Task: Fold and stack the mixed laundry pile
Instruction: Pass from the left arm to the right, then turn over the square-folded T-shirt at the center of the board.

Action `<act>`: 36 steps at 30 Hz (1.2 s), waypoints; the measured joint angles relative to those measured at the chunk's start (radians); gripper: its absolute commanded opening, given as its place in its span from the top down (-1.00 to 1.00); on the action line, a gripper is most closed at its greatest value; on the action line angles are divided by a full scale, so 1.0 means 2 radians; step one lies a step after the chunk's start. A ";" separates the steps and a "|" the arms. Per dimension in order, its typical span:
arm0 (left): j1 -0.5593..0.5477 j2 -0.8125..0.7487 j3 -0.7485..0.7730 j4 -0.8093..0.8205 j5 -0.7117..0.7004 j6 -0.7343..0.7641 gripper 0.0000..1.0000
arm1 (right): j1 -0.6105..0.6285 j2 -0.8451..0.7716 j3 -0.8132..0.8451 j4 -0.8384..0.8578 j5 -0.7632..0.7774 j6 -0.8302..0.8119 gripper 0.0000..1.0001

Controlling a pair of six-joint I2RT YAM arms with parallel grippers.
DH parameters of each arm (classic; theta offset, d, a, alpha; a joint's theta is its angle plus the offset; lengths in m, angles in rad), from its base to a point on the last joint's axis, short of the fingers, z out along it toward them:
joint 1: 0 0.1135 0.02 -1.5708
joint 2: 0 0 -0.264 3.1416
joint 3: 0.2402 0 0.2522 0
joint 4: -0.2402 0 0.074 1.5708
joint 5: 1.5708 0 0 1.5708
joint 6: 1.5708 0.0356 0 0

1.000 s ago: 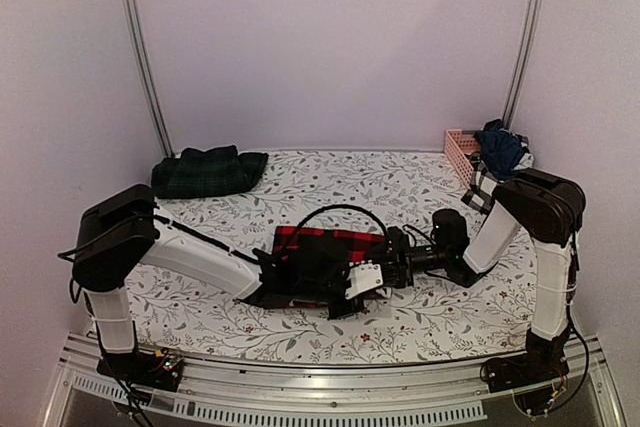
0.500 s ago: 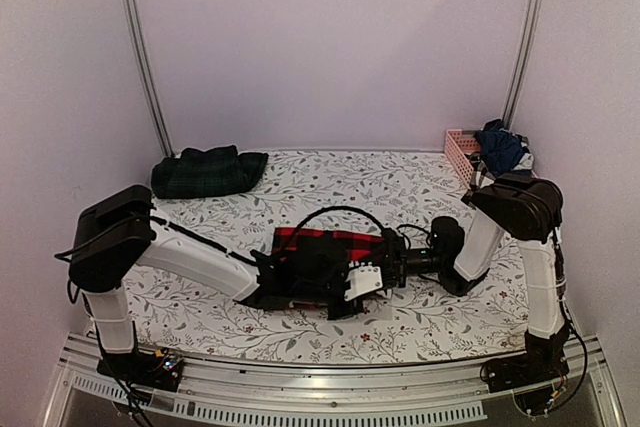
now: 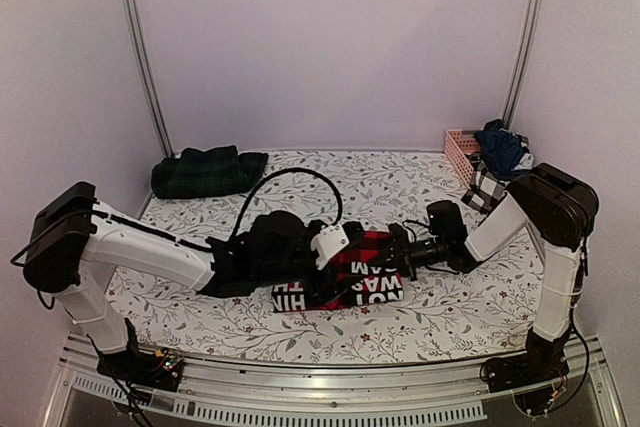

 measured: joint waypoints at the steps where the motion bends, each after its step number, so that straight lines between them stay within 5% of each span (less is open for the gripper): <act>1: 0.009 -0.010 -0.002 0.003 -0.004 -0.011 -0.99 | -0.006 -0.014 0.011 -0.045 0.001 -0.025 1.00; 16: 0.099 -0.042 -0.007 -0.035 -0.053 -0.126 -0.99 | -0.115 -0.139 0.246 -0.627 0.164 -0.426 1.00; 27: 0.146 -0.107 -0.033 -0.055 -0.047 -0.169 -0.99 | -0.119 -0.133 0.501 -0.853 0.398 -0.569 1.00; 36: 0.157 -0.125 -0.036 -0.092 -0.041 -0.176 -0.99 | -0.103 -0.099 0.635 -0.907 0.588 -0.632 1.00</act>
